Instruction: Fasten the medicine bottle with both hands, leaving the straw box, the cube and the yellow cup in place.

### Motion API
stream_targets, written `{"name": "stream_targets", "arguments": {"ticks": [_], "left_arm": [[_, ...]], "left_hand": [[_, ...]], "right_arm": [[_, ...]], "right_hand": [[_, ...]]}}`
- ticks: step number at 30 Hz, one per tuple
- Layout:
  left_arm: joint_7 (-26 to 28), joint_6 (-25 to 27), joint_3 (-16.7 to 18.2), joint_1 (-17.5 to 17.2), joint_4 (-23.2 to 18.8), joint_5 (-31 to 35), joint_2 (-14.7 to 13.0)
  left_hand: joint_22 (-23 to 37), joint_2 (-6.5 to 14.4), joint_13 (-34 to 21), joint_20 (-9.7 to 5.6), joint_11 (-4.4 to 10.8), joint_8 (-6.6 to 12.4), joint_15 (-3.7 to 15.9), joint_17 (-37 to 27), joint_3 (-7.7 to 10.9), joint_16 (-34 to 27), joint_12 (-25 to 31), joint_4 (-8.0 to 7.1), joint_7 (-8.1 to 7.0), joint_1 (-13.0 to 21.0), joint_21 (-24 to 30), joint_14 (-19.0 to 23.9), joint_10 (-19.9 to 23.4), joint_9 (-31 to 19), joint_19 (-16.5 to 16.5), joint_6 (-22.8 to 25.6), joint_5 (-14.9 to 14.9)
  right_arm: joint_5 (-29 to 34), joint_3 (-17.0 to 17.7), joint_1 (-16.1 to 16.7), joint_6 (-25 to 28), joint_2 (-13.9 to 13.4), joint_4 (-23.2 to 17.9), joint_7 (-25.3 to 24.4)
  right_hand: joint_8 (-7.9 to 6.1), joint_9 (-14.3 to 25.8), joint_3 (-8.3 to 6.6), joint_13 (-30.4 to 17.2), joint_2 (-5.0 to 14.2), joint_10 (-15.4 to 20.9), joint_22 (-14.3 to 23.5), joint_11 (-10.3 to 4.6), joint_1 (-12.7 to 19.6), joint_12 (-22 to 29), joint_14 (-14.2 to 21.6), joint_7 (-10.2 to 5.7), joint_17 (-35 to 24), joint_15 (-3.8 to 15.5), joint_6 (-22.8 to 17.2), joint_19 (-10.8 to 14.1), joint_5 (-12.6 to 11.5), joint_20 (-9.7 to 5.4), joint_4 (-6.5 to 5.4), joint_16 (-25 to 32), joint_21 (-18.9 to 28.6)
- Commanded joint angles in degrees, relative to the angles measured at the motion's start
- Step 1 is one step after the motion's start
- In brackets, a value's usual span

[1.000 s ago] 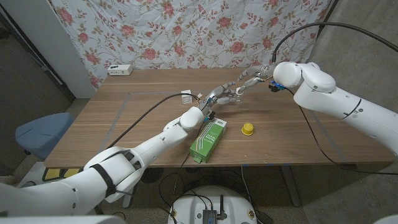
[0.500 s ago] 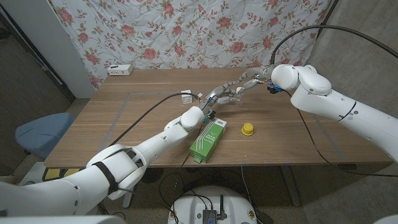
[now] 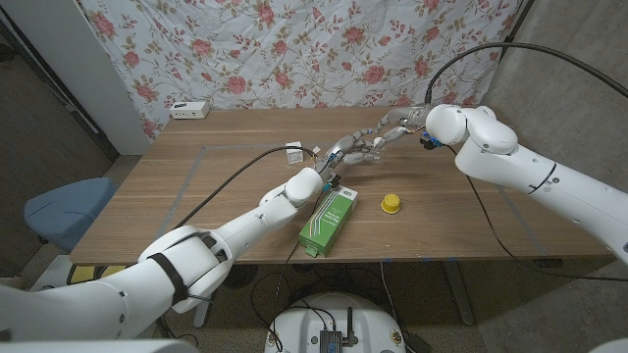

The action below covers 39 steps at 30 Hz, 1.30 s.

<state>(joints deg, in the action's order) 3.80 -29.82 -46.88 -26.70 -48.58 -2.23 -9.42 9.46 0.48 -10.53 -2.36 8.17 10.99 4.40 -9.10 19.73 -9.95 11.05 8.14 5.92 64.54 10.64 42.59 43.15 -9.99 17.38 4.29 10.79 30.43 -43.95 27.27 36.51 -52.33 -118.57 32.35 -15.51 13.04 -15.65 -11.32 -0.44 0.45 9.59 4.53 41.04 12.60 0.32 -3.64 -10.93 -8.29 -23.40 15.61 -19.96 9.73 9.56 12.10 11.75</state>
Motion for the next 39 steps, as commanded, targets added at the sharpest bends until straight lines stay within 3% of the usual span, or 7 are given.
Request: {"name": "stream_targets", "arguments": {"ticks": [1, 39], "left_arm": [[-0.2, -0.4, -0.2, 0.3, 0.8, -0.1, 0.4], [-1.1, -2.2, -0.6, 1.6, 4.3, -0.5, 1.9]], "left_hand": [[0.2, 0.1, -0.2, -8.8, 0.1, -0.15, 6.67, 0.0, 0.5, 0.2, 0.2, -0.03, -0.37, -0.4, 0.1, 0.7, 0.8, -0.2, 0.0, -0.1, 0.4], [0.2, 0.0, -0.2, -8.78, 0.1, -0.01, 6.65, 0.1, 1.02, 0.2, 0.2, 0.06, -0.92, -1.0, 0.1, 0.7, 0.9, -0.2, 0.0, 0.5, 0.4]], "right_arm": [[1.1, 0.0, 0.5, 0.6, 0.4, 0.2, -0.5], [0.9, 0.6, 1.9, 0.6, 1.0, 1.2, -3.4]], "right_hand": [[-0.64, 0.3, -0.75, -0.2, 0.08, 1.0, 0.1, 0.46, 0.7, 0.4, 0.6, 0.25, 0.0, 0.0, -1.1, 1.0, 0.2, -0.22, -0.01, 0.5, 0.4], [-4.2, 1.4, -1.97, -0.3, -0.02, 5.3, 0.1, 0.41, 3.9, 0.8, 4.5, 0.51, 0.1, 1.58, -10.4, 4.8, 1.7, -0.51, 0.0, 0.8, 0.2]]}}
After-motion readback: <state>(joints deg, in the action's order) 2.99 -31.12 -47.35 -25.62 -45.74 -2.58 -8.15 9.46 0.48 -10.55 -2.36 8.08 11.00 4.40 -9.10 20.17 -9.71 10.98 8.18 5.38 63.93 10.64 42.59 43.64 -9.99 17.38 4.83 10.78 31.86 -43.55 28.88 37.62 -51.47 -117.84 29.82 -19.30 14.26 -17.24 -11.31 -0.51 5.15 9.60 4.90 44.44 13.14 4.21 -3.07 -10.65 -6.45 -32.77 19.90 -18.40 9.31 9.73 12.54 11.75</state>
